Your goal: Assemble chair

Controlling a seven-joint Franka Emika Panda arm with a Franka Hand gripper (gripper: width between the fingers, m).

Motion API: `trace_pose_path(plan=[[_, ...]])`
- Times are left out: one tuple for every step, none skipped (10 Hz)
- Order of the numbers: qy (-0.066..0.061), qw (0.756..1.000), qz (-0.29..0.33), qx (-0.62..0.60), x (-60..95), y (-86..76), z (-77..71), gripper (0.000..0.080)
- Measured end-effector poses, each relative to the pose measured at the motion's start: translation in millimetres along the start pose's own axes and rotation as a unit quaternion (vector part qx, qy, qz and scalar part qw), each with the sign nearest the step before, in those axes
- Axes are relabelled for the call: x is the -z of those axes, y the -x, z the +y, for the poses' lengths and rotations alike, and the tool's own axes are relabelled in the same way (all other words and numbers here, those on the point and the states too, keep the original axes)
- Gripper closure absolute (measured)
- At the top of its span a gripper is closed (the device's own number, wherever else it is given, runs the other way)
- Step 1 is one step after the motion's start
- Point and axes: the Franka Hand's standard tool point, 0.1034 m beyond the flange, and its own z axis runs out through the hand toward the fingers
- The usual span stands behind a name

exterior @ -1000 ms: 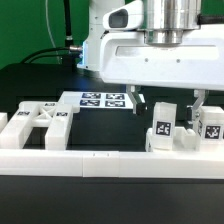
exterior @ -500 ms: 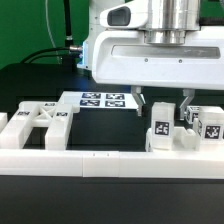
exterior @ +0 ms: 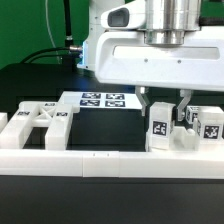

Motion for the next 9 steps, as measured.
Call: trace_pose_path(plan=[[-0.005,0.998,0.005,-0.056,-0.2,-1.2,0.1,0.0514],[-0.006,0.994,0.007,-0.112,-0.4,-1.0,0.0,0.0514],[-0.01,0.982,0.008,-0.188,-0.7,-1.0,0.5,0.0512],[-0.01,0.969,0.007,-0.247,-0.7,-0.5,0.3,0.0512],[-0.009,0.948,0.003,-0.318,-0.8,0.1,0.2,0.0512],[-0.007,0.928,-0.004,-0.372,-1.2,-1.0,0.7,0.0512],[-0.004,0.91,-0.014,-0.415,-1.0,-2.5,1.5,0.0512],[-0.004,0.9,-0.015,-0.436,-1.1,-2.0,1.3,0.0512],[-0.004,0.906,-0.015,-0.423,-1.0,-2.2,1.4,0.0502]])
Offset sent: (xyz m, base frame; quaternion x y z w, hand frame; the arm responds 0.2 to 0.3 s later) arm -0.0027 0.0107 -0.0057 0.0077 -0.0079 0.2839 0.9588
